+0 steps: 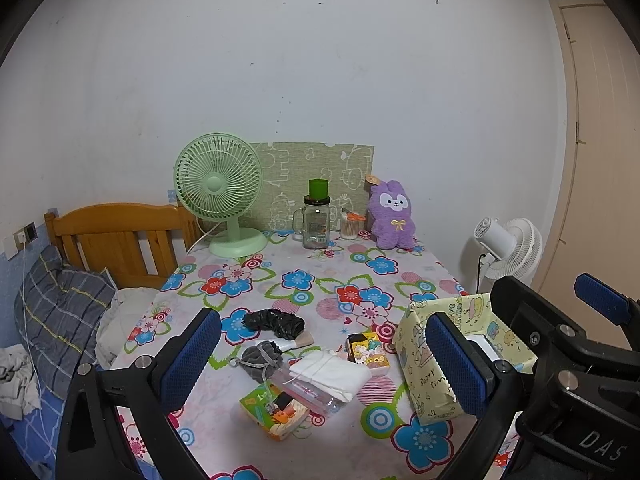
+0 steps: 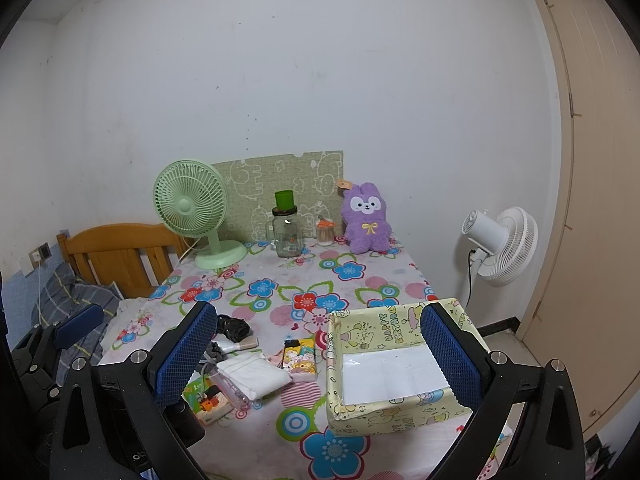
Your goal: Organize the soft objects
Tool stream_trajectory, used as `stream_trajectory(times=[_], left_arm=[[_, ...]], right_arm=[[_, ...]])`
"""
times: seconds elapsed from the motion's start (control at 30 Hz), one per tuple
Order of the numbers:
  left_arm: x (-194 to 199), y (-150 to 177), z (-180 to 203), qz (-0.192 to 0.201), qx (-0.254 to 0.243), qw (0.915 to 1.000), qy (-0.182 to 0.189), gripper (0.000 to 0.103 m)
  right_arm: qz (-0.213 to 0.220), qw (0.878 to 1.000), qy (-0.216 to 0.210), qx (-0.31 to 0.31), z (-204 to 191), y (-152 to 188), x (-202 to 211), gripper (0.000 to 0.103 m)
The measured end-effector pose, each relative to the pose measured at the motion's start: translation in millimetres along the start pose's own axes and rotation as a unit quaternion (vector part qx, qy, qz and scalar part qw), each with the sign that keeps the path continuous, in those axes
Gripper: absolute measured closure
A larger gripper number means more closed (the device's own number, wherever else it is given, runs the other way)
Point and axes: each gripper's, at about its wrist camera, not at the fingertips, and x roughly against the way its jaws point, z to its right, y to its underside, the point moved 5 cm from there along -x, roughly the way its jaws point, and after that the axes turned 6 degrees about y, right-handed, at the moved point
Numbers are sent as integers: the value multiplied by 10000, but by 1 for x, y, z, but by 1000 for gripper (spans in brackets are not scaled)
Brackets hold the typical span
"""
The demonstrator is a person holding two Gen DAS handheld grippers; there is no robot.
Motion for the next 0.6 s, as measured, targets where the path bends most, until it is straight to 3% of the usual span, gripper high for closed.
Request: stream_trajectory(times=[0.6], left_arm=[[-3, 1, -1, 34, -49, 10000, -45, 2]], right_arm=[[-22, 10000, 5, -4, 0, 2, -3, 0]])
